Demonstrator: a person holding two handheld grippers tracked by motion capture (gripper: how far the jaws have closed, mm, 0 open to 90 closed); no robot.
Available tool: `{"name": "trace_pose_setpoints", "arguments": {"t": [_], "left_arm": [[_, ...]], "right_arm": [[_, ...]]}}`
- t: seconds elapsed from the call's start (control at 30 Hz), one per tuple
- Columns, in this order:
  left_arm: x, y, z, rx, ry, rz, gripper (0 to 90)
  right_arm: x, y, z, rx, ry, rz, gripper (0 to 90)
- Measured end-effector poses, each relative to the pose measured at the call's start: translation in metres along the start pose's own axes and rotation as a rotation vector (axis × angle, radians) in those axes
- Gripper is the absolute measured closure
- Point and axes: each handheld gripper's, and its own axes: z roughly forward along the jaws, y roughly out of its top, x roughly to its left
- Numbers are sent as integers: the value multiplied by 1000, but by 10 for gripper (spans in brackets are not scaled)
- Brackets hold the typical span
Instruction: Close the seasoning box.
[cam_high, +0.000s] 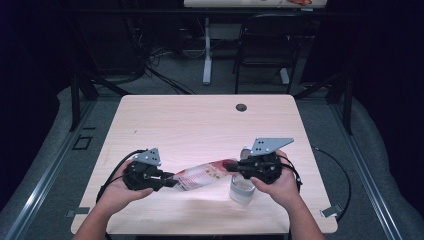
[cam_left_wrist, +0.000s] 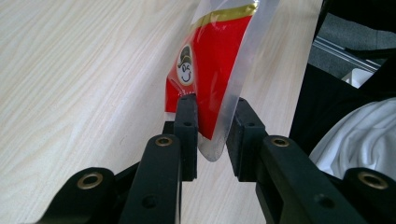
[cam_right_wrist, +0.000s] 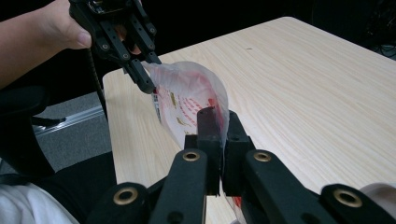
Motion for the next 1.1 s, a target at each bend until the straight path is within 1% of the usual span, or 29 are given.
{"name": "trace_pose_setpoints", "arguments": {"t": [0.23,0.37,0.5,0.57,0.87,1.1], "left_arm": [[-2,5,-5,14,4,17,760],[-3,7,-8,13,10,22,760],[-3,9,-12,18,12,22,761],[-3,11,-15,17,17,21,761],[-1,14,-21,16,20,22,764],[-1,19,-26,14,28,33,765]], "right_arm": [[1,-1,-2,1,-1,0,891],[1,-2,-3,4,-6,1,891],[1,-3,-1,5,-9,6,889],[1,-3,-1,15,-12,6,889],[-1,-5,1,25,-17,14,889],[-2,-6,0,27,-16,18,889]]}}
